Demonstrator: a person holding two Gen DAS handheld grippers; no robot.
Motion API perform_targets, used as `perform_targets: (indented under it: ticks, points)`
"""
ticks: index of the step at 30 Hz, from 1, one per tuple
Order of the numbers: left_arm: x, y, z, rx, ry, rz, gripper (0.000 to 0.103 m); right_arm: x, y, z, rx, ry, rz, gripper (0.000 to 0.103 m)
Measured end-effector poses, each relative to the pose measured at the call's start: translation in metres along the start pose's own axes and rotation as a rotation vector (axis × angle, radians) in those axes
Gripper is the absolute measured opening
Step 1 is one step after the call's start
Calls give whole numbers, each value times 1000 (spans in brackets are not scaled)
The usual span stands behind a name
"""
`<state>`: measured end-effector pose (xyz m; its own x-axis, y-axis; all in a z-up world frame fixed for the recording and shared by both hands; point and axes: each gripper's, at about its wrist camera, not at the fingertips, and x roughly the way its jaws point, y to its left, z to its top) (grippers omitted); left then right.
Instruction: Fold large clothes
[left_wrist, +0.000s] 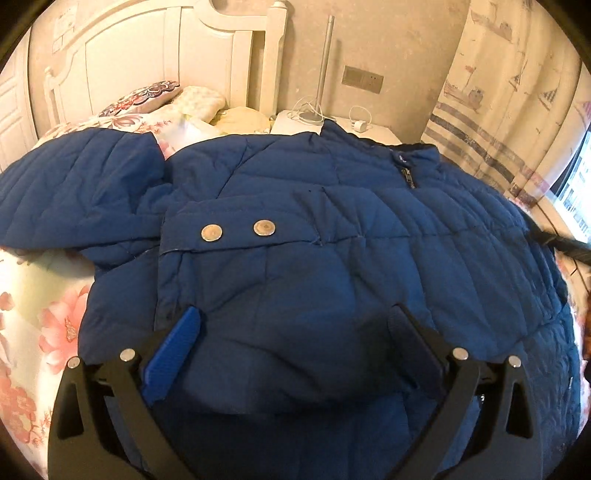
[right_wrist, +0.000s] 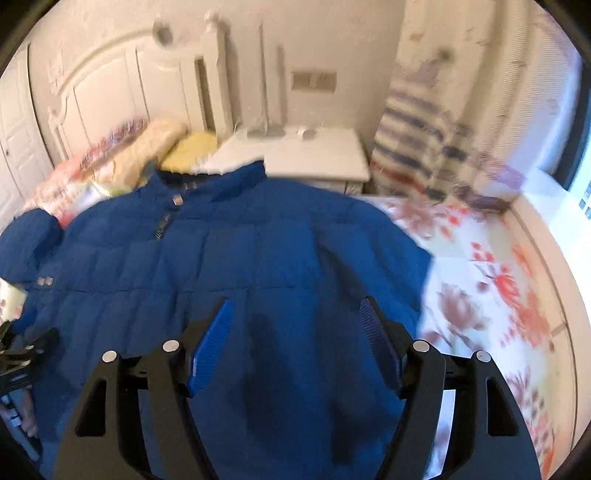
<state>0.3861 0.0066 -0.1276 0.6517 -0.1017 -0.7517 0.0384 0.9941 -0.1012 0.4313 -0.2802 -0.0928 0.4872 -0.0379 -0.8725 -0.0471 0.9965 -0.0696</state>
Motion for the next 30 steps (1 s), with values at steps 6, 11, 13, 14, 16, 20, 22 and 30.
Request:
perform_targets:
  ticks: [6,11,13,14,16,20,22,30]
  points:
    - [0,0,0,2,2,3,101,-11,-12,17,71,-66,55,68]
    - [1,-1,1,8,5,10,101,8,-11,48,68,-95,30,68]
    - [1,-2,1,4,4,4,101,38,-4,54,24,-1,-16,68]
    - [1,-2,1,2,3,2,101,44,-6,55,37,22,-2,68]
    - [1,-1,1,1,3,0,101,43,-11,57,73,31,9,67]
    - [2,-1,1,2,3,1,101,2,11,49,84,-106,58,67]
    - [2,-1,1,3,4,3,101,-3,36,39,-21,-122,98,68]
    - [1,2,0,-13,-2,-17,101,-10,53,8,-6,-93,31,74]
